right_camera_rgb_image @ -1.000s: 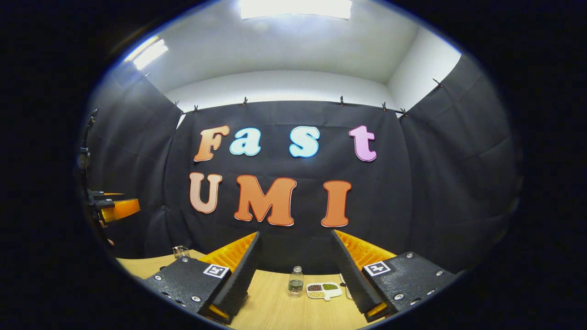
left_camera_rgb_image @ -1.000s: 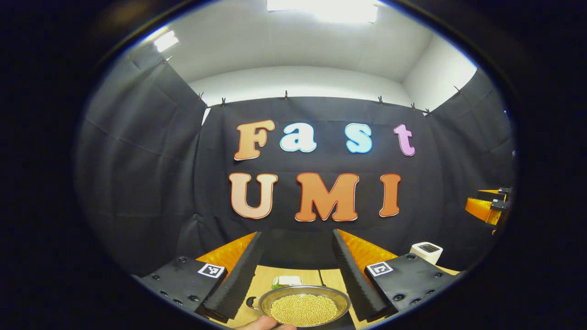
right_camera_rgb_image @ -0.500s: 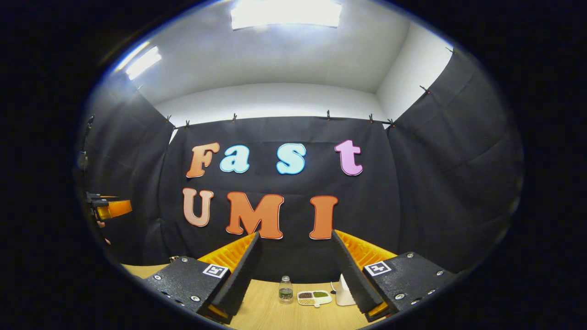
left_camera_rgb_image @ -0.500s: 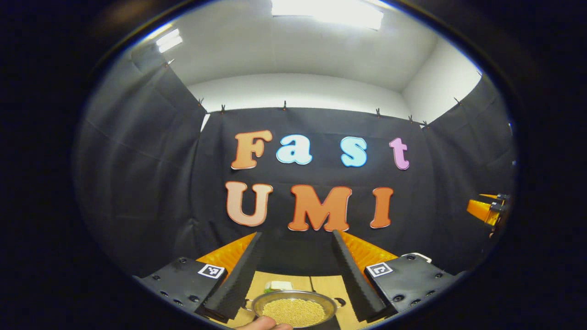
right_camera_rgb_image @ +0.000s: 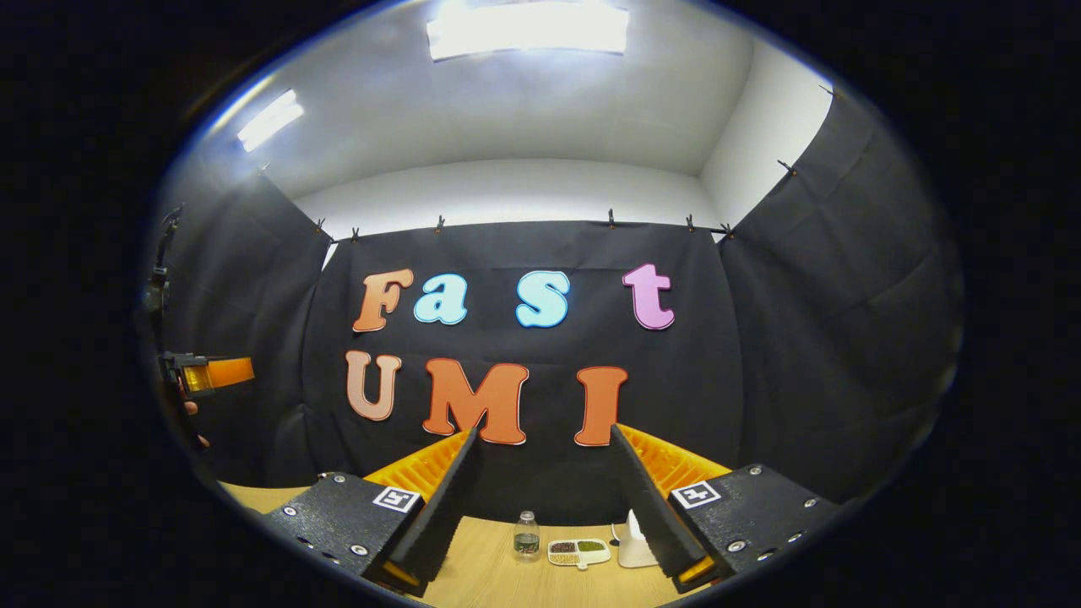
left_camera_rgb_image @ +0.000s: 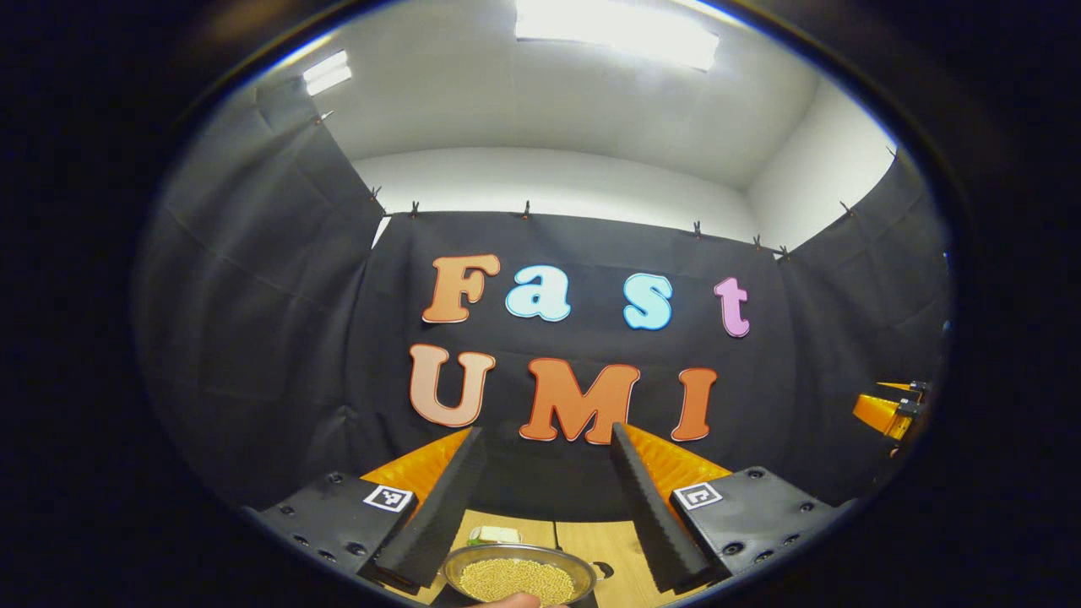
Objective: First push the handle of the pot to place it horizontally, then grasp the pot with both hands and set it on the induction cooktop.
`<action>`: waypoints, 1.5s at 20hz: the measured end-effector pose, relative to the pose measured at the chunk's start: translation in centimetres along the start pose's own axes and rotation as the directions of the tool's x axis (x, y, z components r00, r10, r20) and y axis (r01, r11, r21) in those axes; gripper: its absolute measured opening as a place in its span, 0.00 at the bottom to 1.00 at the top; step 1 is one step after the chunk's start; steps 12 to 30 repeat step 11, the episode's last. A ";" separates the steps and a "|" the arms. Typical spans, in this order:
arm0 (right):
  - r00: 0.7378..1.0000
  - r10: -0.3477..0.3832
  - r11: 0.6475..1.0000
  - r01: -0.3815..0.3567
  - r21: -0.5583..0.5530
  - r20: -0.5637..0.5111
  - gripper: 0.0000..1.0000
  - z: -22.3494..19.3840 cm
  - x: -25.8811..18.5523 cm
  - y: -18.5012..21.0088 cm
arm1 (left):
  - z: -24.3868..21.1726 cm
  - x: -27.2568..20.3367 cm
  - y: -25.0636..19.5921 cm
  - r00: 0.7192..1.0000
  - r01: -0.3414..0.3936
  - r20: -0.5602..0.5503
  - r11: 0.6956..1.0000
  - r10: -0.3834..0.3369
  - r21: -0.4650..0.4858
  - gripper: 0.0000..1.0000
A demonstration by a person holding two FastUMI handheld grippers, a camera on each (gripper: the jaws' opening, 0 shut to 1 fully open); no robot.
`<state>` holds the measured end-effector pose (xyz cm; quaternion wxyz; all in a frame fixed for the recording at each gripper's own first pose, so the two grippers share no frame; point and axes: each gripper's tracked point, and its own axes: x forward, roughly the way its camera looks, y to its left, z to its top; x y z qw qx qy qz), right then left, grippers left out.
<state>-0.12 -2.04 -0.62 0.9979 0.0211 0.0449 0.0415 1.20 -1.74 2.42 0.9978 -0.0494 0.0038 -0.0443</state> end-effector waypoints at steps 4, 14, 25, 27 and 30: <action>1.000 0.005 1.000 -0.005 0.002 0.016 0.93 0.3 -0.2 -0.2 | -0.2 0.3 -1.0 1.000 -0.011 0.026 1.000 0.010 0.020 0.99; 0.999 0.024 1.000 -0.024 0.007 0.038 0.93 0.4 -0.4 -0.3 | -0.8 0.8 -5.0 0.997 0.073 0.013 0.996 -0.073 0.054 0.98; 0.999 0.024 1.000 -0.024 0.007 0.038 0.93 0.4 -0.4 -0.3 | -0.8 0.8 -5.0 0.997 0.073 0.013 0.996 -0.073 0.054 0.98; 0.999 0.024 1.000 -0.024 0.007 0.038 0.93 0.4 -0.4 -0.3 | -0.8 0.8 -5.0 0.997 0.073 0.013 0.996 -0.073 0.054 0.98; 0.999 0.024 1.000 -0.024 0.007 0.038 0.93 0.4 -0.4 -0.3 | -0.8 0.8 -5.0 0.997 0.073 0.013 0.996 -0.073 0.054 0.98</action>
